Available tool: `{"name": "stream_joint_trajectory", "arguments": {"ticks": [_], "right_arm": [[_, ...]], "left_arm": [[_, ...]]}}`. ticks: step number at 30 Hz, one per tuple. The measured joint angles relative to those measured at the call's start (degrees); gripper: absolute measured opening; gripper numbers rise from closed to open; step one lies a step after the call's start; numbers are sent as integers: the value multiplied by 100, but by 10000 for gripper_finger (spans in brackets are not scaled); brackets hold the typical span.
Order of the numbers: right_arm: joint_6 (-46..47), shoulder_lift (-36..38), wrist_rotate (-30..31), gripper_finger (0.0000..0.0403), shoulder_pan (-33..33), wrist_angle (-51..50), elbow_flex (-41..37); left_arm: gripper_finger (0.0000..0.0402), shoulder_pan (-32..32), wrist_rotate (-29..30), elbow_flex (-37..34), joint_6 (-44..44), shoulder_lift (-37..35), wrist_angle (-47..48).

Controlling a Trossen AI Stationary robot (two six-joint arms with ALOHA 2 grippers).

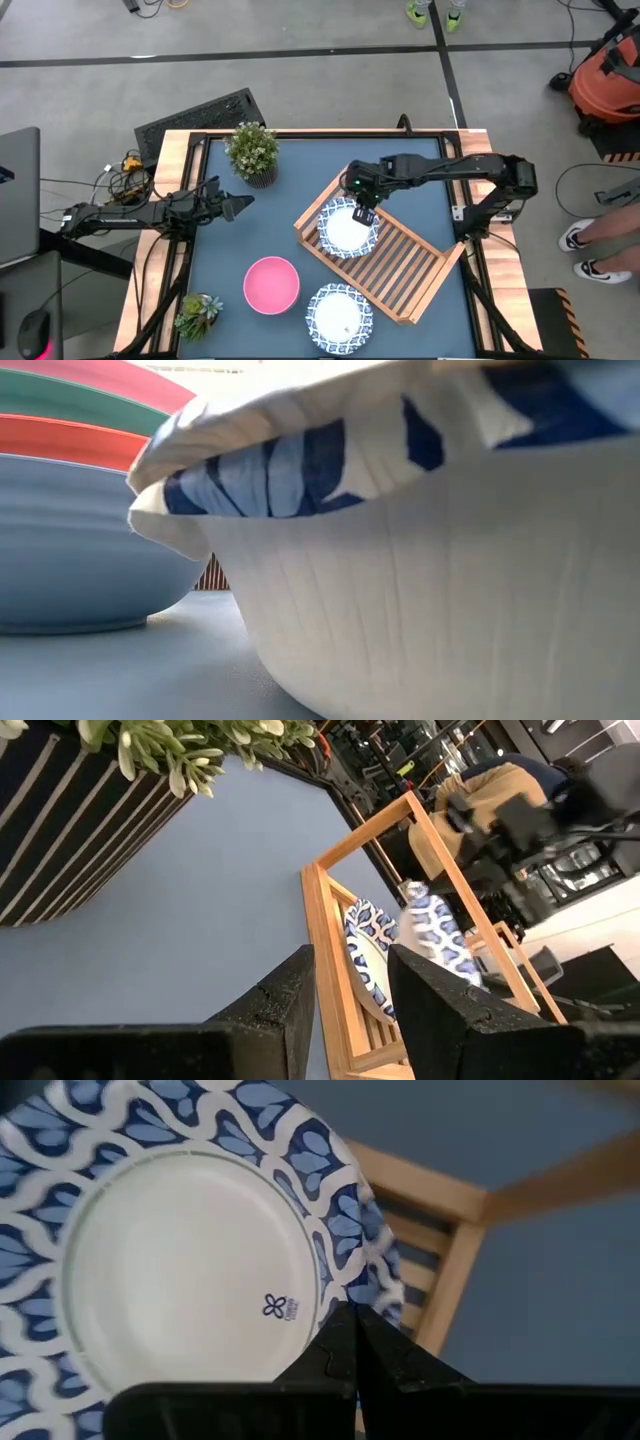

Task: Place and stack bowls onto a shelf
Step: Stack the blue patterned bowl on the top of the blue patterned bowl on the shelf

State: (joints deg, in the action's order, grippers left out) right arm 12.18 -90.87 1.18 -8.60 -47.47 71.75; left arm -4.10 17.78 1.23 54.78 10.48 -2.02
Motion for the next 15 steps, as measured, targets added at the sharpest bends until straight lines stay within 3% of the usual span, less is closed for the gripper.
{"name": "stream_joint_trajectory", "arguments": {"ticks": [11, 15], "right_arm": [[175, -128, -101, 17, -109, 948, -734], [150, -123, -107, 50, -169, 910, -739]], "left_arm": [[112, -2, -4, 0, 55, 0, 0], [112, -1, -4, 0, 46, 2, 0]]}}
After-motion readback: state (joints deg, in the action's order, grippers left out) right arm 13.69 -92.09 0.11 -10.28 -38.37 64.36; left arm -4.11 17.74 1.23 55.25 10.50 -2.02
